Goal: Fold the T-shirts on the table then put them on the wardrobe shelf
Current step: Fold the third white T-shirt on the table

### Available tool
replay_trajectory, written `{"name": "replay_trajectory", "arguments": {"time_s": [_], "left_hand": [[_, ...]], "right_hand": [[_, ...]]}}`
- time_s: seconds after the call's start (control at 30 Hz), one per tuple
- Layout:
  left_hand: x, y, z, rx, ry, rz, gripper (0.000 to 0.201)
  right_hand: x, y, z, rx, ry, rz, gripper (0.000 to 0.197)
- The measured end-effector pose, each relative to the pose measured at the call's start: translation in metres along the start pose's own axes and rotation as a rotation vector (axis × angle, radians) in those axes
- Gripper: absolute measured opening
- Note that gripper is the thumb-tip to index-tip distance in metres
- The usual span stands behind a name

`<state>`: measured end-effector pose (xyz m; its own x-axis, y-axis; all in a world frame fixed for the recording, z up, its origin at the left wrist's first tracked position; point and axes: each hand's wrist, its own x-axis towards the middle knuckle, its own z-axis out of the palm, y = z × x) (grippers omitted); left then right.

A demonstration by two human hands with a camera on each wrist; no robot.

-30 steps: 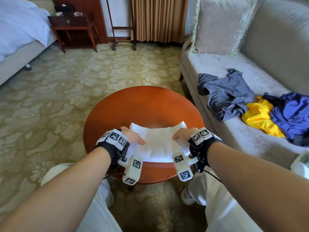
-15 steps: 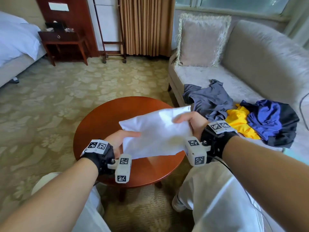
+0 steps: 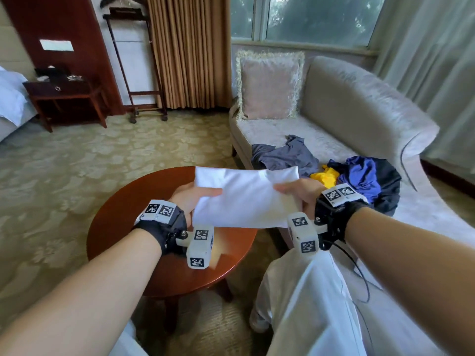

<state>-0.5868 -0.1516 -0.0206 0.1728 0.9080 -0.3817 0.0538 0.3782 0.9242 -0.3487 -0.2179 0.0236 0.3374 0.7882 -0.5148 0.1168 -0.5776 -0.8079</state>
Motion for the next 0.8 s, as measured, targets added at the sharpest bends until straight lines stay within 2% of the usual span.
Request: {"name": "replay_trajectory", "arguments": {"time_s": [0.07, 0.13, 0.17, 0.27, 0.37, 0.43, 0.6, 0.7, 0.8], "left_hand": [[0.002, 0.006, 0.021, -0.012, -0.019, 0.011, 0.031], [0.002, 0.006, 0.047, 0.009, -0.043, 0.021, 0.014], [0.003, 0.006, 0.061, 0.026, -0.058, 0.022, 0.009], [0.005, 0.001, 0.108, 0.133, -0.134, 0.082, 0.027], [0.009, -0.005, 0.159, 0.203, -0.179, 0.089, 0.026], [0.013, -0.008, 0.196, 0.235, -0.201, 0.095, 0.025], [0.023, -0.013, 0.29, 0.243, -0.311, 0.082, 0.033], [0.031, -0.021, 0.337, 0.248, -0.366, 0.045, 0.012], [0.038, -0.027, 0.381, 0.311, -0.433, 0.005, 0.017]], "right_hand": [[0.002, 0.016, -0.018, 0.042, 0.033, -0.031, 0.074], [0.019, 0.043, -0.047, 0.066, 0.083, -0.062, 0.082], [0.028, 0.059, -0.061, 0.075, 0.114, -0.059, 0.08], [0.03, 0.087, -0.097, 0.08, 0.177, -0.009, 0.077], [0.01, 0.103, -0.134, 0.075, 0.328, 0.062, 0.042], [0.004, 0.116, -0.161, 0.182, 0.41, 0.116, 0.032], [0.001, 0.145, -0.233, 0.291, 0.545, 0.209, 0.029], [0.003, 0.16, -0.273, 0.262, 0.632, 0.252, 0.035], [0.007, 0.173, -0.309, 0.212, 0.672, 0.271, 0.033]]}}
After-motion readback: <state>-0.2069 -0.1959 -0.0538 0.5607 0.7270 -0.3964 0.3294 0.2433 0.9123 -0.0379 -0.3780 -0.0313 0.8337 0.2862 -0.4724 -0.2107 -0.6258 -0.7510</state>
